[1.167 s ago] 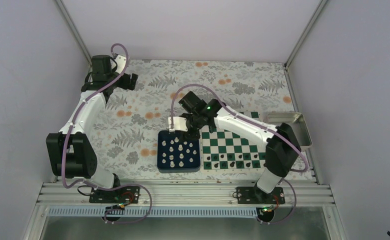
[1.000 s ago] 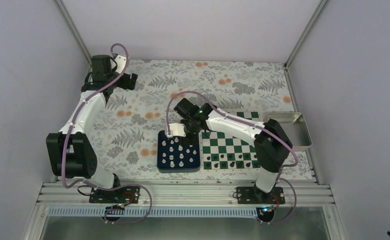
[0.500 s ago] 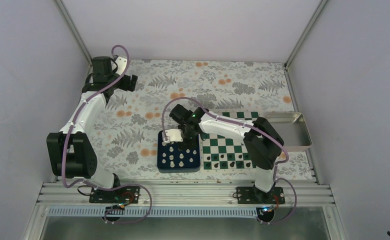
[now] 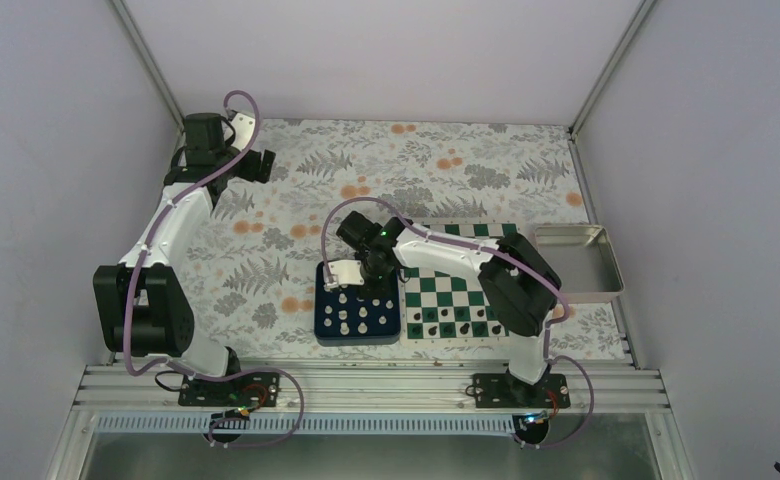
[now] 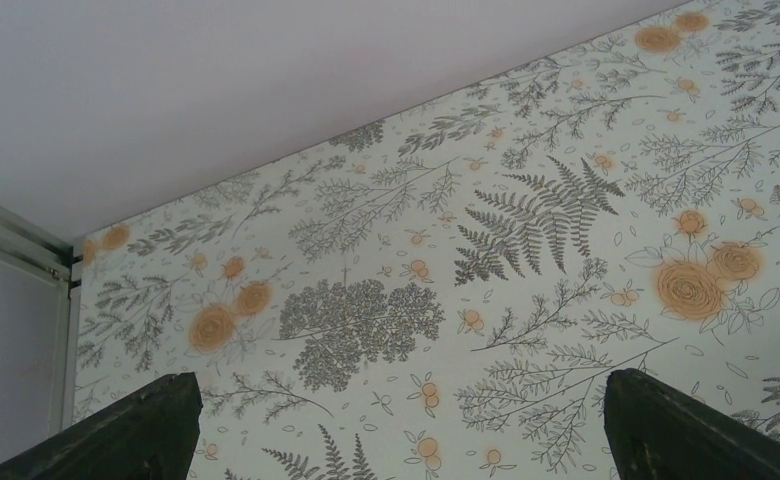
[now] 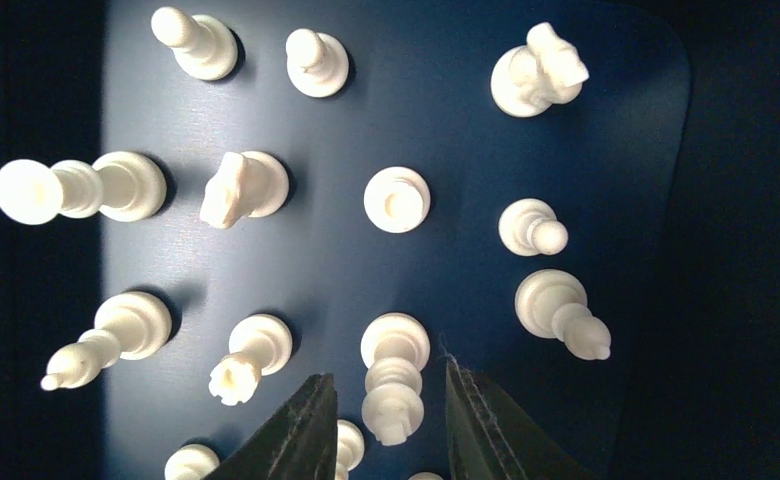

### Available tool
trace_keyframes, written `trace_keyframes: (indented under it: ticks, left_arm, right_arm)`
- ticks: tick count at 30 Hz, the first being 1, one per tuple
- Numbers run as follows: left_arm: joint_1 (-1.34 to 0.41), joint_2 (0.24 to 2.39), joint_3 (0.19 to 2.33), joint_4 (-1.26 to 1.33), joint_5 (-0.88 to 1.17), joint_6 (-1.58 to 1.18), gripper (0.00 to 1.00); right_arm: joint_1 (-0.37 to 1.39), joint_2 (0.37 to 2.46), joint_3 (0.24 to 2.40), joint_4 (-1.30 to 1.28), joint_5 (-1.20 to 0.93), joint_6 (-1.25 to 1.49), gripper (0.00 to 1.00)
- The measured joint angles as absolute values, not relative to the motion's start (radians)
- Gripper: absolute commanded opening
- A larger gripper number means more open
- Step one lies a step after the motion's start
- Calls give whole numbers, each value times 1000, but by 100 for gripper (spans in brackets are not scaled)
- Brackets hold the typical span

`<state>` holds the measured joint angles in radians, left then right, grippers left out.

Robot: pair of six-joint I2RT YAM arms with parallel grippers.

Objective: Set up the chess pieces on the board
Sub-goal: Pick up the chess piece from the storage box.

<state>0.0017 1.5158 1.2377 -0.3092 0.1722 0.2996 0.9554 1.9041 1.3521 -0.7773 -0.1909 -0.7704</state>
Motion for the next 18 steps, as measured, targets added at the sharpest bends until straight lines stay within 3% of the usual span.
trace_keyframes:
  ticks: [15,18]
  left_arm:
    - [2,1516,1238,-309,186,300,100]
    - [2,1516,1238,-309,193,303,100]
  right_arm:
    - [955,1919,1352,-759,-187,-770,26]
    - [955,1924,1352,-757,-187,-770,21]
